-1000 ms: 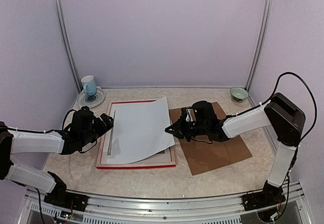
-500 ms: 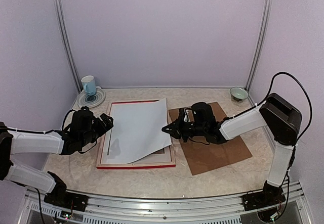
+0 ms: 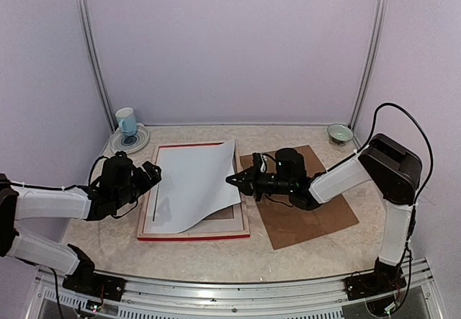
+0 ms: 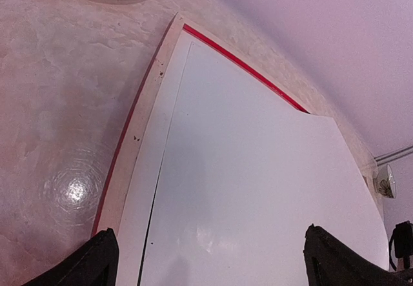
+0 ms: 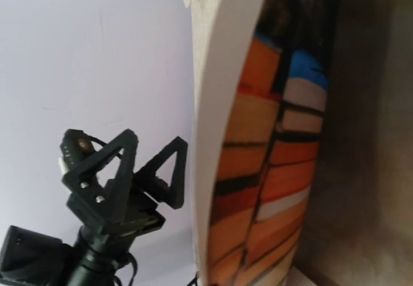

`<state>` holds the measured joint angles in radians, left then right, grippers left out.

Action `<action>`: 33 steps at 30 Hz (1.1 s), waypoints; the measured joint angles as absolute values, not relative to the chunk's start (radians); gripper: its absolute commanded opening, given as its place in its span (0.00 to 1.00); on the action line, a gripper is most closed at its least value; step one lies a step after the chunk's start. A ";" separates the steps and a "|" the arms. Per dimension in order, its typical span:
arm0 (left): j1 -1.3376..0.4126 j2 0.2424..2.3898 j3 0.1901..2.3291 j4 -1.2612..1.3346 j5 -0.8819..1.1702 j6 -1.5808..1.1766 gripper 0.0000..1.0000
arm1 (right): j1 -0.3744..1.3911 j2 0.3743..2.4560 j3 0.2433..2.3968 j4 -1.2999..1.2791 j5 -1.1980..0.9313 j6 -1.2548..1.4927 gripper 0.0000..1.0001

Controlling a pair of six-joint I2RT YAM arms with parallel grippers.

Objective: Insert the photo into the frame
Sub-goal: Adjust the photo on the frame body.

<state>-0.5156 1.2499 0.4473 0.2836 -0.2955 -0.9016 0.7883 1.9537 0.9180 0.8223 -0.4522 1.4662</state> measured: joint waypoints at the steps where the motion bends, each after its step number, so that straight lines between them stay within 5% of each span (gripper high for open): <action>1: -0.516 1.250 0.447 0.284 -0.295 -0.902 0.99 | 0.788 1.954 0.914 0.832 -0.453 1.469 0.02; 33: -0.516 1.251 0.441 0.298 -0.291 -0.909 0.99 | 0.791 2.003 0.881 1.092 -0.464 1.517 0.02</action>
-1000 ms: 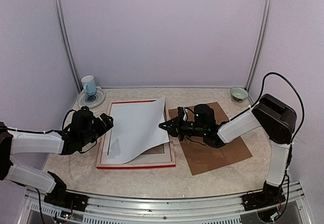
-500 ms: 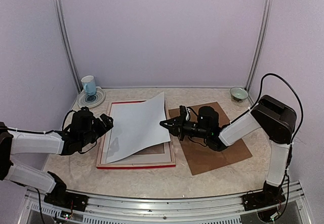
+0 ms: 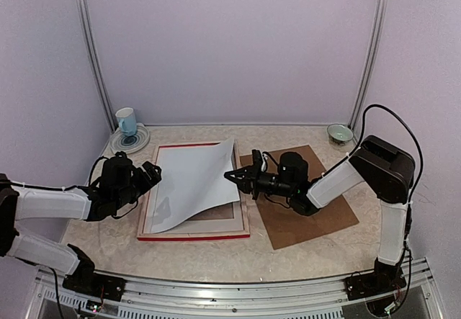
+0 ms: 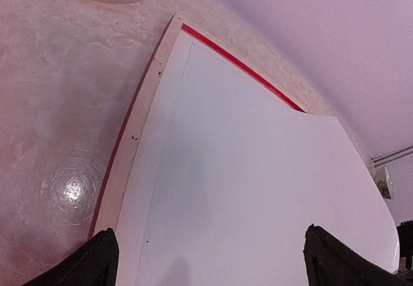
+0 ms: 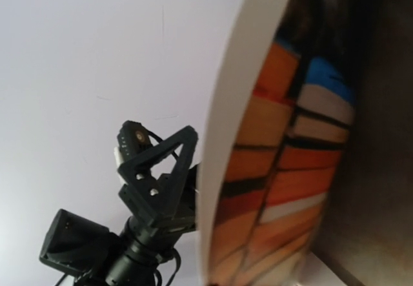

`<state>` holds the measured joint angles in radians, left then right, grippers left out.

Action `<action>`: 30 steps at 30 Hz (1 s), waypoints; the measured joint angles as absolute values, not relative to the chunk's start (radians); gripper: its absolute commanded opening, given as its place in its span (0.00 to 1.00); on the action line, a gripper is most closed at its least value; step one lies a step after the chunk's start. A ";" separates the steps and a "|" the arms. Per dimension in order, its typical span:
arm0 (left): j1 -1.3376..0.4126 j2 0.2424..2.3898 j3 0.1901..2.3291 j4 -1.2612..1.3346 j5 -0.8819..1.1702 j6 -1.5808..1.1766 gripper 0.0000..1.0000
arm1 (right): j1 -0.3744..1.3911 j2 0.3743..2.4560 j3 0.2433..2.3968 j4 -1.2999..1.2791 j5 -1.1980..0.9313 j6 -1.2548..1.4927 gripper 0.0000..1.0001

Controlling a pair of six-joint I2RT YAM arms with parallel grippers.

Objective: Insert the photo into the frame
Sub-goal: Adjust the photo on the frame body.

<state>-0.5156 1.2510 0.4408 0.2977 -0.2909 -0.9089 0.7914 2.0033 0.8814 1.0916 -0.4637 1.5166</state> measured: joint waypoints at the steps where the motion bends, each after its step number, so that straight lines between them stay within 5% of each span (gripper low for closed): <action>1: -0.516 1.251 0.441 0.299 -0.291 -0.909 0.99 | 0.792 2.012 0.888 1.093 -0.468 1.517 0.02; 6: -0.516 1.255 0.441 0.299 -0.290 -0.909 0.99 | 0.799 2.045 0.931 1.098 -0.488 1.516 0.05; 11: -0.516 1.261 0.441 0.300 -0.287 -0.909 0.99 | 0.804 2.044 0.975 1.052 -0.520 1.473 0.36; 14: -0.516 1.261 0.441 0.299 -0.286 -0.908 0.99 | 0.804 2.024 1.038 0.858 -0.529 1.377 0.46; 30: -0.509 1.261 0.441 0.300 -0.277 -0.909 0.99 | 0.717 1.958 1.108 0.339 -0.566 1.130 0.51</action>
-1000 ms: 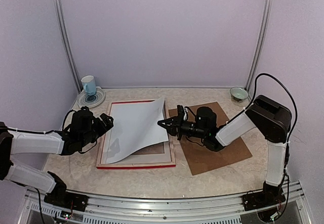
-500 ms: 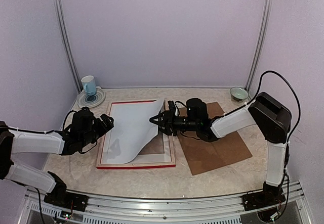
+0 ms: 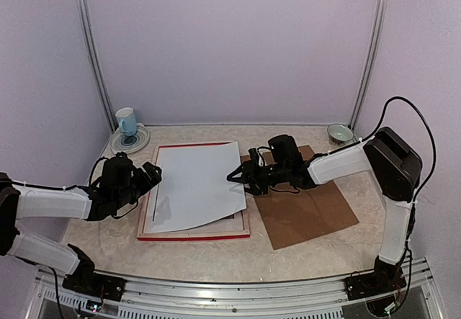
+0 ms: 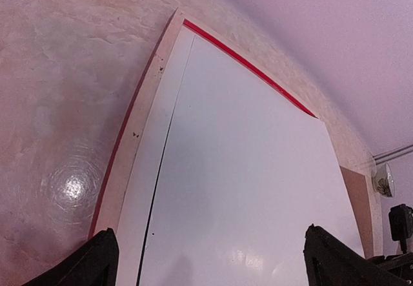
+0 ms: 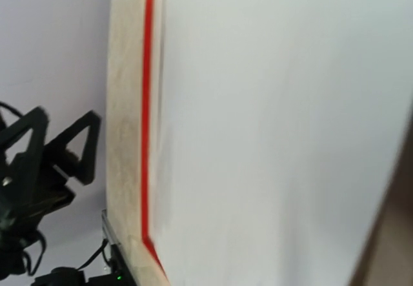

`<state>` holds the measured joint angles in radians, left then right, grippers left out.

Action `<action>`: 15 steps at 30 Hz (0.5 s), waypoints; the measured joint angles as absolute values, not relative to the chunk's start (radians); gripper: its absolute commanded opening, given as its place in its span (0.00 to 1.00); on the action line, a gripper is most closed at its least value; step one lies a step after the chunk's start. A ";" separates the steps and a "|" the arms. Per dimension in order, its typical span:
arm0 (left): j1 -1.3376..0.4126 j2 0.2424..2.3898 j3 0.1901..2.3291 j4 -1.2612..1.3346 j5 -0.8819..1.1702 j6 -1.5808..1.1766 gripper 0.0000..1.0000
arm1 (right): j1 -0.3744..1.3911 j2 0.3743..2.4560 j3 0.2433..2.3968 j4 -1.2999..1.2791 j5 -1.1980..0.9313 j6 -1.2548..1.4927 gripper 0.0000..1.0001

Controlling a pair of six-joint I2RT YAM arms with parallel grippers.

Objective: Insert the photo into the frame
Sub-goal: Adjust the photo on the frame body.

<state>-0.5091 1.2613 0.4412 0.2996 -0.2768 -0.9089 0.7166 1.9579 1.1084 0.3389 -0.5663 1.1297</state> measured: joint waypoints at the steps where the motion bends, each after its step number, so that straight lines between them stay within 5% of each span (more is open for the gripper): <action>1: -0.509 1.261 0.441 0.300 -0.277 -0.909 0.99 | 0.709 1.965 1.113 0.333 -0.572 1.124 0.51; 15: -0.509 1.261 0.441 0.300 -0.276 -0.910 0.99 | 0.656 2.087 1.194 0.326 -0.656 1.120 0.51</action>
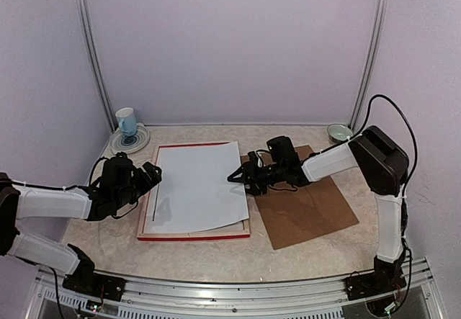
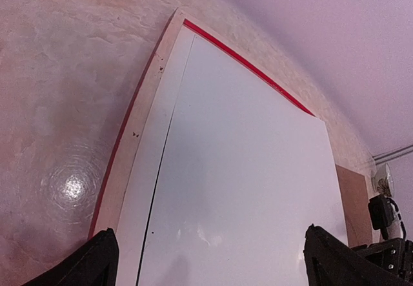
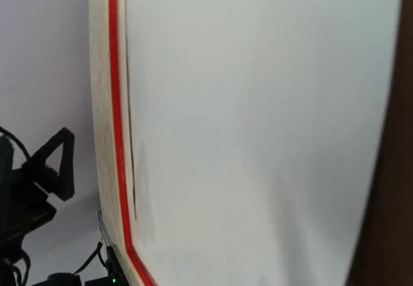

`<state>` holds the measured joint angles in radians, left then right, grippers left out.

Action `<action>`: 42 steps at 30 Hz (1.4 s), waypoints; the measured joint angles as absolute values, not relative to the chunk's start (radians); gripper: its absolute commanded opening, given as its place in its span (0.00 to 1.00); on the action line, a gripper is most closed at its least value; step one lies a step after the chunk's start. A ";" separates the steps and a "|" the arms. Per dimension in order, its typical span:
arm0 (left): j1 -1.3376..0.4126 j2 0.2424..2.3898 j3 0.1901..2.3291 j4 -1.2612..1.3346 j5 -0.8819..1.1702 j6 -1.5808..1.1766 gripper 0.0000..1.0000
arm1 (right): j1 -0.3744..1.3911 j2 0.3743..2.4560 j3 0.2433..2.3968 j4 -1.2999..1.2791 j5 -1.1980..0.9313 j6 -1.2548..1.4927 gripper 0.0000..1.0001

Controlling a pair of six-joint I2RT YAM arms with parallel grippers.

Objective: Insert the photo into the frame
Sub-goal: Adjust the photo on the frame body, then pick up the photo from the mat board.

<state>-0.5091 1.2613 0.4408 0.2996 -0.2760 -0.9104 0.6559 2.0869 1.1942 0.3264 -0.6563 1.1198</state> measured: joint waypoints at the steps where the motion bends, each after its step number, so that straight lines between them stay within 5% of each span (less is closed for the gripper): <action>1: -0.509 1.261 0.441 0.300 -0.276 -0.911 0.99 | 0.653 2.094 1.199 0.326 -0.659 1.124 0.51; 12: -0.509 1.261 0.440 0.301 -0.273 -0.912 0.99 | 0.628 2.139 1.232 0.339 -0.682 1.184 0.41; 25: -0.509 1.261 0.430 0.308 -0.273 -0.913 0.99 | 0.621 2.206 1.262 0.440 -0.734 1.274 0.17; 42: -0.509 1.261 0.427 0.315 -0.270 -0.915 0.99 | 0.621 2.206 1.188 0.836 -0.794 1.488 0.12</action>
<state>-0.5091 1.2613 0.4267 0.3153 -0.2695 -0.9146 0.6209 2.2055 1.1881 0.8356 -0.7937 1.4876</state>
